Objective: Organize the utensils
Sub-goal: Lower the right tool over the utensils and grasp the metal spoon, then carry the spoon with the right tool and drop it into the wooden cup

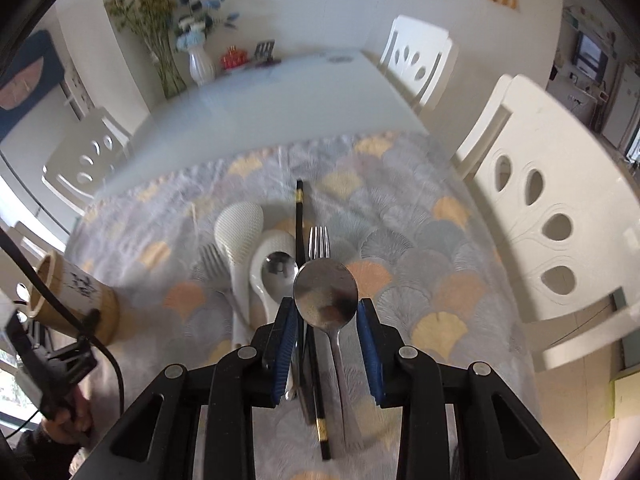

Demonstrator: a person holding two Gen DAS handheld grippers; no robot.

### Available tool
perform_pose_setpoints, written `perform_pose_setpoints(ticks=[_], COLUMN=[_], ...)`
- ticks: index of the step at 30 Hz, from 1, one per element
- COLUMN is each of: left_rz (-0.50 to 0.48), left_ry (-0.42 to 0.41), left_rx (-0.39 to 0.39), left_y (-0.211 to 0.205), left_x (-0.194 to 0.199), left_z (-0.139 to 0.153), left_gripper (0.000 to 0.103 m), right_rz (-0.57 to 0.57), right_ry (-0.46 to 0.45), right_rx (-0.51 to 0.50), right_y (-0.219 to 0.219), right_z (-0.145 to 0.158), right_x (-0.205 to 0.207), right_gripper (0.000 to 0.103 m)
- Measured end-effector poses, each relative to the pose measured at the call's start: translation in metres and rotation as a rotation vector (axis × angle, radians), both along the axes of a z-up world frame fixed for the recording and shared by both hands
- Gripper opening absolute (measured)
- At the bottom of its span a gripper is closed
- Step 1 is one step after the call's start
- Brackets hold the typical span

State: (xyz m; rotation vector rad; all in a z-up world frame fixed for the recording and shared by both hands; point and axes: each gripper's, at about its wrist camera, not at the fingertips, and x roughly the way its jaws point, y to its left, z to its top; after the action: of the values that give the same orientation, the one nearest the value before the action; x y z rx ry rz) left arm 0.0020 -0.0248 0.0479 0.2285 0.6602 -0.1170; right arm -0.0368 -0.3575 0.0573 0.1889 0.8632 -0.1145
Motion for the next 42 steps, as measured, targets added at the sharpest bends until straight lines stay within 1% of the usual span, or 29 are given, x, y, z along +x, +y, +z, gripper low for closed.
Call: perform_pose_setpoints(ticks=[3,4,6,7,10,13,15,17,19,21,23,24,25,26,27,28,29,31,33,36,39,41,42], left_rz=[0.0,0.0,0.0,0.0,0.0,0.0,0.0,0.0,0.0,0.0,0.0,0.0,0.0,0.0,0.0,0.0,0.0,0.001,0.001,0.001,0.001,0.002,0.002], left_ry=[-0.001,0.0,0.0,-0.001,0.0,0.0,0.0,0.0,0.0,0.0,0.001,0.0,0.0,0.001,0.001,0.001,0.001,0.002,0.001,0.002,0.002,0.002,0.003], left_rx=[0.001,0.001,0.0,0.001,0.0,0.001,0.001,0.0,0.0,0.0,0.0,0.001,0.001,0.001,0.001,0.002,0.002,0.003,0.004,0.004,0.003,0.004,0.006], left_y=[0.0,0.0,0.0,0.0,0.001,0.001,0.001,0.001,0.001,0.001,0.0,0.0,0.0,0.0,0.0,0.0,0.0,0.0,-0.001,-0.001,-0.001,-0.001,-0.001], left_x=[0.0,0.0,0.0,0.0,0.0,0.0,0.0,0.0,0.0,0.0,0.0,0.0,0.0,0.0,0.0,0.0,0.0,0.0,0.0,-0.001,-0.001,0.0,0.0], left_z=[0.0,0.0,0.0,0.0,0.001,0.001,0.001,0.001,0.001,0.0,0.0,0.0,0.0,0.0,0.0,0.0,0.0,0.0,0.0,0.0,0.0,0.0,0.0], left_gripper=[0.1,0.1,0.1,0.1,0.1,0.1,0.1,0.1,0.1,0.1,0.1,0.1,0.1,0.1,0.1,0.1,0.1,0.1,0.1,0.1,0.1,0.1,0.1], right_rz=[-0.002,0.0,0.021,0.031,0.053,0.065,0.054,0.028,0.025,0.027,0.03,0.022,0.011,0.0,-0.007,-0.012,-0.016,-0.027,-0.016,0.001,0.021,0.023,0.028], right_ry=[-0.055,-0.074,-0.122,-0.152,-0.206,-0.202,-0.163,-0.106,-0.051,0.005,0.043,0.052,0.062,0.069,0.069,0.067,0.068,0.078,0.094,0.138,0.178,0.206,0.216], right_rx=[0.007,0.006,0.012,0.012,-0.006,0.008,0.018,0.033,0.055,0.095,0.159,0.181,0.198,0.203,0.2,0.187,0.166,0.118,0.117,0.071,0.049,0.032,0.028], right_y=[0.001,0.003,0.009,0.013,0.023,0.025,0.021,0.015,0.007,-0.001,-0.01,-0.015,-0.021,-0.025,-0.029,-0.032,-0.035,-0.04,-0.046,-0.048,-0.047,-0.045,-0.044], right_z=[0.022,0.03,0.047,0.06,0.082,0.087,0.078,0.058,0.037,0.016,-0.002,-0.009,-0.015,-0.019,-0.022,-0.025,-0.026,-0.029,-0.034,-0.043,-0.056,-0.065,-0.069], right_x=[-0.017,-0.021,-0.027,-0.03,-0.027,-0.017,-0.009,0.003,0.017,0.036,0.058,0.068,0.08,0.09,0.099,0.11,0.12,0.139,0.157,0.179,0.194,0.203,0.207], right_gripper=[0.03,0.027,0.007,0.007,0.007,0.008,0.011,0.012,0.012,0.012,0.013,0.017,0.026,0.03,0.036,0.045,0.047,0.047,0.047,0.045,0.034,0.023,0.016])
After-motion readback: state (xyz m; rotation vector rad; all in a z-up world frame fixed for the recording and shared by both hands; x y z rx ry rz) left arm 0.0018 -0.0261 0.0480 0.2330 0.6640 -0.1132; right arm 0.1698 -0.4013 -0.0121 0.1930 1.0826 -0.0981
